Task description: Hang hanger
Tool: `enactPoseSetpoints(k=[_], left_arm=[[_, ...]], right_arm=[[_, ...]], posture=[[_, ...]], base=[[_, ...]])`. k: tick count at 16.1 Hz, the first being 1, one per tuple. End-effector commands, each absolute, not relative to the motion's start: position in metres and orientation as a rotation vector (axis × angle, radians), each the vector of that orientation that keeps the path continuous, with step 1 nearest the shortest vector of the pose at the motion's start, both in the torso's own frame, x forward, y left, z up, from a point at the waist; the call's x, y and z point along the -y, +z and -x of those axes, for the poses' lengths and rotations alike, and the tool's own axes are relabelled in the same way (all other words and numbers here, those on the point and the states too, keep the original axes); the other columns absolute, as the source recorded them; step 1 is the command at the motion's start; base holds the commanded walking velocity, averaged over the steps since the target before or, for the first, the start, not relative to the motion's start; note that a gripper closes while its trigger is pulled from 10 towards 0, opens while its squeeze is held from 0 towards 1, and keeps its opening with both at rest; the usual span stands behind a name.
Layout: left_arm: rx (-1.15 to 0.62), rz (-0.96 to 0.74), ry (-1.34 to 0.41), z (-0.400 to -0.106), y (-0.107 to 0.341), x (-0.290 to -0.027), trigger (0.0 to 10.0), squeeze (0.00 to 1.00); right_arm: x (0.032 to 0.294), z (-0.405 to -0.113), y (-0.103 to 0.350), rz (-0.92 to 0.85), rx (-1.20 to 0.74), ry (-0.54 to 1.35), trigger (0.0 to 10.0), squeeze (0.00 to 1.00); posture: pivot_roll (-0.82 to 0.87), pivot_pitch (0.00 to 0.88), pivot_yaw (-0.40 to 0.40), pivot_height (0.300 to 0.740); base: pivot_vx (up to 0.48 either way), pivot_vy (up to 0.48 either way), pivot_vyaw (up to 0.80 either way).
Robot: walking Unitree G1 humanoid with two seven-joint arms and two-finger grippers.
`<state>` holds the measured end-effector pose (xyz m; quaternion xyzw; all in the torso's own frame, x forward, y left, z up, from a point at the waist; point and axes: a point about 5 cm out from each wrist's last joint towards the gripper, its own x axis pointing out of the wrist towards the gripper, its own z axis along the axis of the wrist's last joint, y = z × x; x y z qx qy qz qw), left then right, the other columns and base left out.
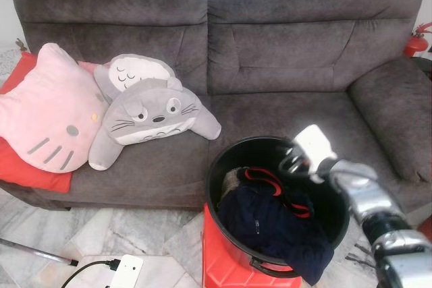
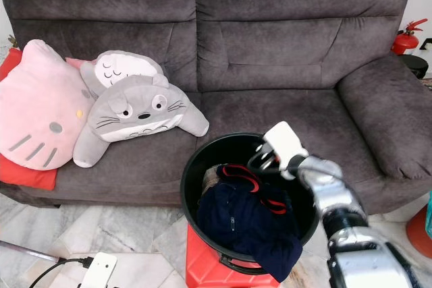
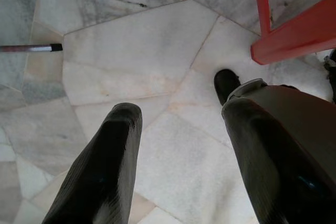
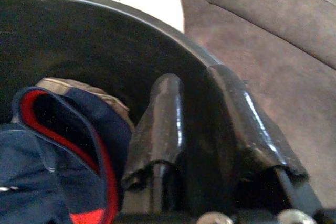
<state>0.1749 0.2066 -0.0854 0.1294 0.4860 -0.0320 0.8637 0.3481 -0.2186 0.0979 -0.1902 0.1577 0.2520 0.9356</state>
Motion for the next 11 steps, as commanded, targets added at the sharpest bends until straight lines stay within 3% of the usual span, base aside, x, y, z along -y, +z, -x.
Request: enactPoseSetpoints(k=[1,4,11], left_arm=[[-1.046,-0.262,-0.067,-0.1707,-0.0875,-0.2072,10.0,0.0],[-1.049,-0.259,-0.068,-0.1706,-0.0876,-0.207,10.0,0.0],[-1.053,-0.254,-0.068,-0.1694,-0.0881,-0.2072,10.0,0.0]], right_arm=[[0.2188,-0.3459,0.0913,0.351,-0.376,0.526,10.0,1.0],[0.2127,-0.3463,0.0905,0.244,-0.395,0.565,10.0,1.0],[0.2177,-0.3452,0.0866,0.242,-0.467,0.577,10.0,1.0]], posture=[[-0.12,0.015,0.051,0.74],[-0.11,0.016,0.051,0.74],[-0.11,0.026,0.05,0.74]], base=[[0.0,0.0,0.0],[0.0,0.0,0.0],[0.0,0.0,0.0]])
